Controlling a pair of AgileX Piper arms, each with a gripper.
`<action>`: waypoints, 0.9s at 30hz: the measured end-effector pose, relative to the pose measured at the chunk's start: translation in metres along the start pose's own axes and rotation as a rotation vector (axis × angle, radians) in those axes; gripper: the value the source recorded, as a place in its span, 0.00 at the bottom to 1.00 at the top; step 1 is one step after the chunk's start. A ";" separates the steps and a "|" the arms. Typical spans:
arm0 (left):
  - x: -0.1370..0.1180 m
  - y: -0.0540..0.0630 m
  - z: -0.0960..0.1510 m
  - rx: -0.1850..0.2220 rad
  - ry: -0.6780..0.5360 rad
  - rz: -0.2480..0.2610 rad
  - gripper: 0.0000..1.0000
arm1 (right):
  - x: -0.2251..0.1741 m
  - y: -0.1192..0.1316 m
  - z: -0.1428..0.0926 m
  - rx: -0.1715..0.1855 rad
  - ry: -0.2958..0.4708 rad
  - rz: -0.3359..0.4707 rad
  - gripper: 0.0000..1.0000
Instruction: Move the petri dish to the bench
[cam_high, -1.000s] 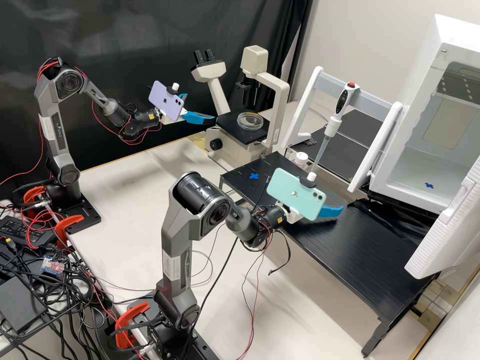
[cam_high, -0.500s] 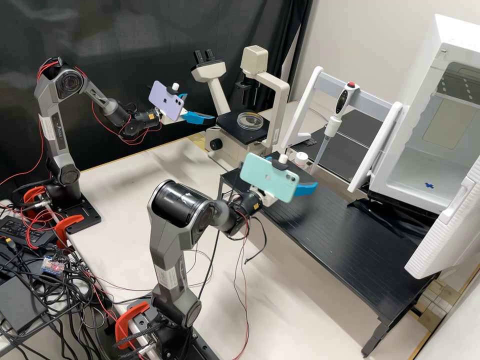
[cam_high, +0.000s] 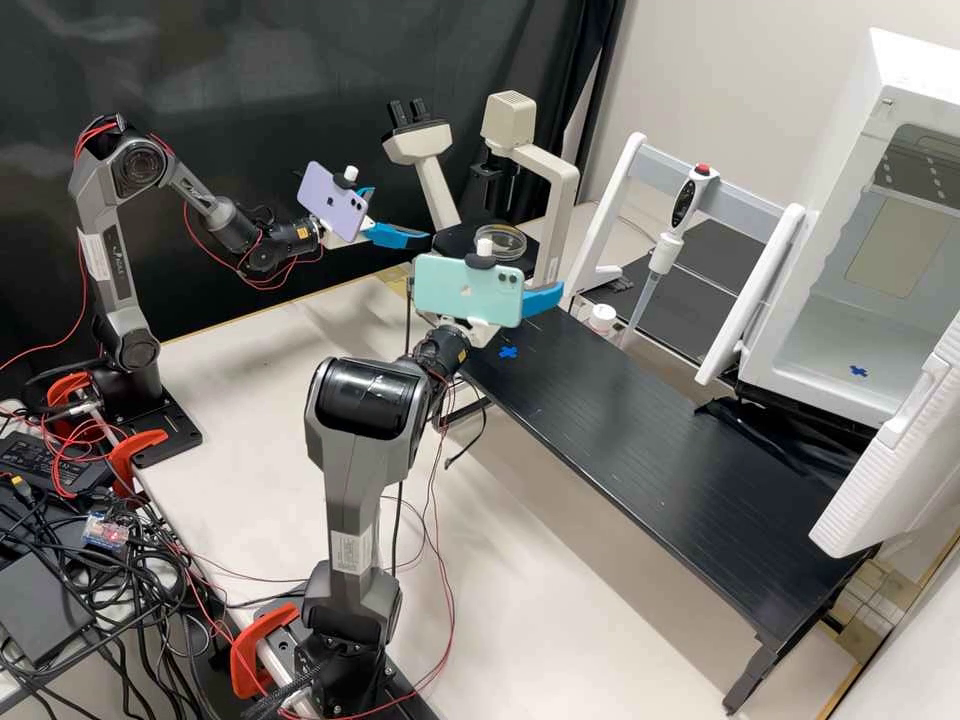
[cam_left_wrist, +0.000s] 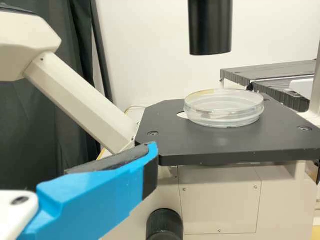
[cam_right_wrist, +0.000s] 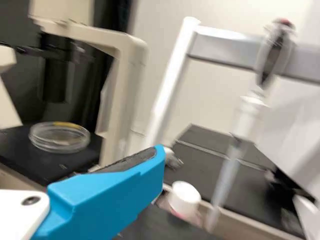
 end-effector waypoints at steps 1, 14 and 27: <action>0.000 0.000 0.000 0.000 0.000 0.000 1.00 | 0.005 -0.003 -0.006 -0.007 0.009 -0.011 1.00; 0.000 0.000 0.000 0.000 0.000 0.000 1.00 | 0.068 -0.040 -0.037 -0.031 0.040 -0.132 1.00; 0.000 0.000 0.000 0.000 0.000 0.000 1.00 | 0.135 -0.042 -0.033 0.008 0.011 -0.165 1.00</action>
